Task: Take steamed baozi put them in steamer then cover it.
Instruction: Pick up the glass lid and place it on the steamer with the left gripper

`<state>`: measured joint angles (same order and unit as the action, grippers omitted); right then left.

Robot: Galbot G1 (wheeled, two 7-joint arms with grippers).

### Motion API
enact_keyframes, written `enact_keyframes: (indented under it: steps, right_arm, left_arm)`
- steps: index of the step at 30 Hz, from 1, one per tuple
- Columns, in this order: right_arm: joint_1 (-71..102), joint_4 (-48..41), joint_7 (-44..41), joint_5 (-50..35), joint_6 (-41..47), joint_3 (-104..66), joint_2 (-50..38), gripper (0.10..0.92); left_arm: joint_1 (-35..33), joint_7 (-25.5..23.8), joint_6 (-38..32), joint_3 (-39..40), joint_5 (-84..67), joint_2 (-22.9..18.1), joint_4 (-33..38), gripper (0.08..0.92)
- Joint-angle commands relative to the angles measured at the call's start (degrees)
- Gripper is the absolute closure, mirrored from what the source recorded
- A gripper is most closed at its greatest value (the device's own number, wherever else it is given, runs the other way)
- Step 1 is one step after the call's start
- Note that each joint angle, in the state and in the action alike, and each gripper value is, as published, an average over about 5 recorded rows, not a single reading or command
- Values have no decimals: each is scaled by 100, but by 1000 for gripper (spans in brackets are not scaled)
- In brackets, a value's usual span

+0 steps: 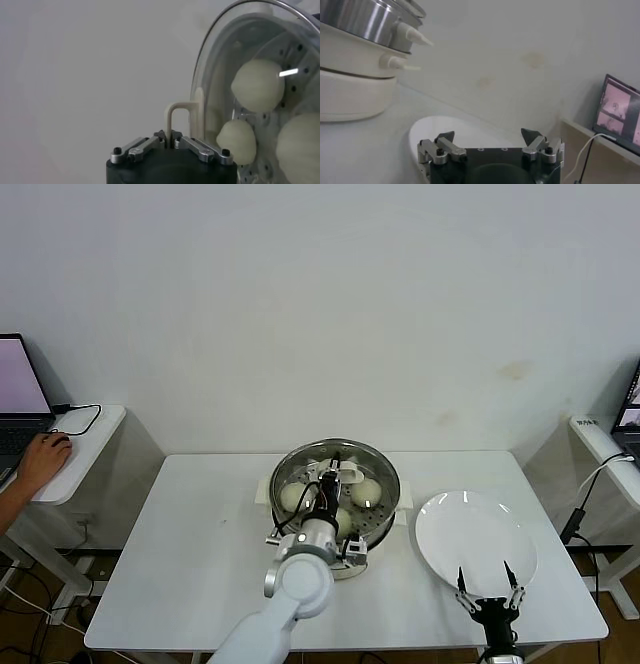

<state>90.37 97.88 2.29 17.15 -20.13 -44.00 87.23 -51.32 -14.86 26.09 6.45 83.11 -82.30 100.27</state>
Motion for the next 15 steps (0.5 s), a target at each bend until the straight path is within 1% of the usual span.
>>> enact_keyframes:
  steps: [1,15]
  right_arm:
    - [9,-3,-5,-7,-9,5,-21,203]
    - [38,5,-26,1,-27,23,-27,203]
  left_arm:
    - [13,13,-19,-59,47,-57,-197,867]
    - [-57,99,-85,-69,-3,-131,-198,867]
